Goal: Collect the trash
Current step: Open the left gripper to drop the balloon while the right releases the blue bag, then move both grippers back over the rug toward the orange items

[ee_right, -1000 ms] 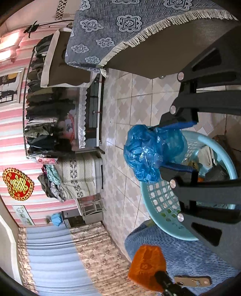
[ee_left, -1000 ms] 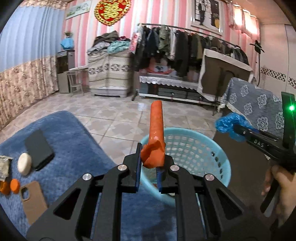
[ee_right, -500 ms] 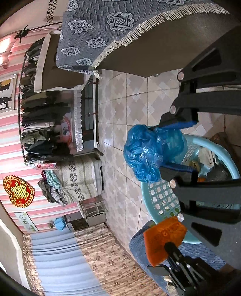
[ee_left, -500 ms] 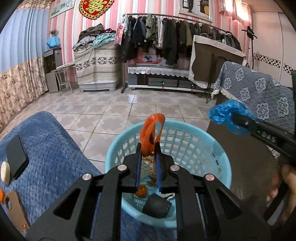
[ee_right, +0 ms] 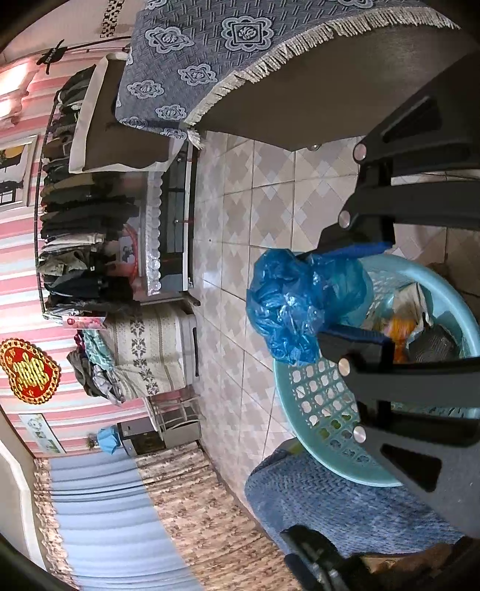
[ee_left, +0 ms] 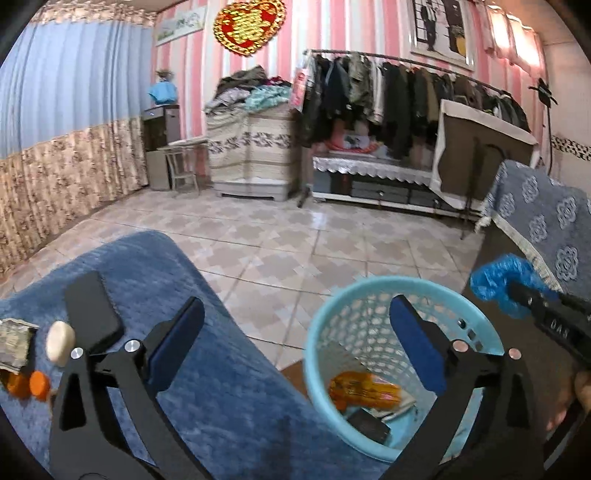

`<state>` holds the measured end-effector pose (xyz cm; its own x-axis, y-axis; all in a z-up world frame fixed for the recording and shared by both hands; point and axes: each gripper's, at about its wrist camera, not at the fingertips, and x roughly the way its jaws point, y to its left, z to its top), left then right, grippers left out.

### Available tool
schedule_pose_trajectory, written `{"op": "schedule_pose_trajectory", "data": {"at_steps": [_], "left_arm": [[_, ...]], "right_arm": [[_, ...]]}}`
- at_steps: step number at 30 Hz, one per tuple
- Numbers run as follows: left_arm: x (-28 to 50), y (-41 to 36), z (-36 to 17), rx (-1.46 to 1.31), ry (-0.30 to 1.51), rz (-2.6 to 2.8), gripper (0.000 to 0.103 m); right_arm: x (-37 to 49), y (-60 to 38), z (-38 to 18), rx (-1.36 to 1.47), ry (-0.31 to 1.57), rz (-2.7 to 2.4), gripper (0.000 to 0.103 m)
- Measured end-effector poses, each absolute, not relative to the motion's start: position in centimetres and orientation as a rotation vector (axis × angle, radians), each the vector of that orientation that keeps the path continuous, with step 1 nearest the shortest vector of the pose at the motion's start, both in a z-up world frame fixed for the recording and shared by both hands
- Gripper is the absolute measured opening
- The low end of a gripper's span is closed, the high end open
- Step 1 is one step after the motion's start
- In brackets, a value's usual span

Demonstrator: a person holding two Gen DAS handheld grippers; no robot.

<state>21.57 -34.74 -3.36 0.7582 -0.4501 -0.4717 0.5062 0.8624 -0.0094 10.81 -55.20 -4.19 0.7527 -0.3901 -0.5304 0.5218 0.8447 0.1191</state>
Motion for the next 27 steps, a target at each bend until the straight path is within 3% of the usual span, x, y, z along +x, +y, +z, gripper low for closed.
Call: {"op": "schedule_pose_trajectory", "data": {"at_steps": [11, 13, 14, 21, 27], "left_arm": [[22.5, -32.1, -2.4, 0.111, 0.451, -0.423, 0.098], [22.6, -31.7, -2.3, 0.104, 0.452, -0.418, 0.098], [22.7, -31.5, -2.2, 0.099, 0.451, -0.415, 0.098], [22.5, -30.6, -1.8, 0.094, 0.438, -0.401, 0.098], [22.2, -29.2, -1.5, 0.082, 0.437, -0.385, 0.098]], "right_arm": [[13.8, -52.1, -5.2, 0.242, 0.548, -0.450, 0.034], [14.1, -51.7, -5.4, 0.241, 0.545, -0.435, 0.053], [14.2, -51.4, -5.4, 0.240, 0.534, -0.414, 0.069], [14.2, -49.7, -5.2, 0.186, 0.514, -0.416, 0.088], [14.1, -50.4, -4.8, 0.194, 0.513, -0.451, 0.094]]}}
